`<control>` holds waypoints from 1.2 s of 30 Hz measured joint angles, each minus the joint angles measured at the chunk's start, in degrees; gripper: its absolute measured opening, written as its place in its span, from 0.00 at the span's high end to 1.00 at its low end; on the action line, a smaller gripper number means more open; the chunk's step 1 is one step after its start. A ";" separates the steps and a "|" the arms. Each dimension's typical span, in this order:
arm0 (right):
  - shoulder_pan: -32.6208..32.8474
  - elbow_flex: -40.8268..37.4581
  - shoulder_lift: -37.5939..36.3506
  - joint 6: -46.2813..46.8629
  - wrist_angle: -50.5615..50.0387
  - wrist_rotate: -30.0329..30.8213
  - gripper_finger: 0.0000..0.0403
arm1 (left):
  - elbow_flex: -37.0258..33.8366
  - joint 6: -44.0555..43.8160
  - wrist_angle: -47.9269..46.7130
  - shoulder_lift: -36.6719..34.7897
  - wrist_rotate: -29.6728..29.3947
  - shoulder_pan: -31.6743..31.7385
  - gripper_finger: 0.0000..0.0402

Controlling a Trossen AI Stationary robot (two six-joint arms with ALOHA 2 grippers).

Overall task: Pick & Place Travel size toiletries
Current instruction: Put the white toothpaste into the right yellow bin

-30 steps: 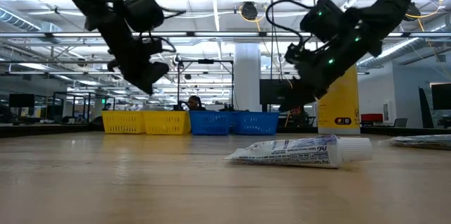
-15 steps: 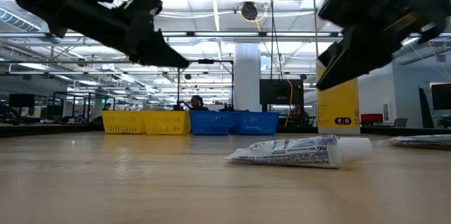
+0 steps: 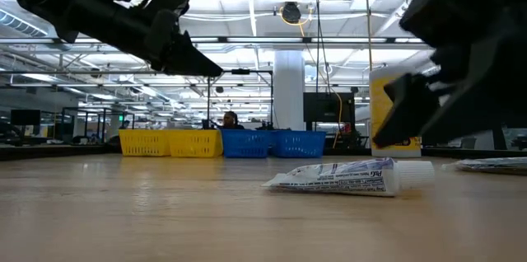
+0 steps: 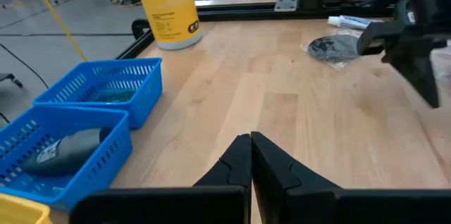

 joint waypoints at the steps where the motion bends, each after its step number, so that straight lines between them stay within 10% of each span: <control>1: 0.05 0.40 1.36 0.85 0.13 1.30 0.29 | -0.02 0.16 -0.21 0.00 -0.02 0.00 0.99; 11: 2.41 8.71 12.01 2.11 3.98 -1.86 0.29 | -0.02 0.75 -0.57 0.00 -0.01 0.26 0.95; 36: 6.13 21.52 17.40 11.18 -6.44 14.72 0.29 | -0.02 0.37 -2.10 0.00 0.00 0.33 0.99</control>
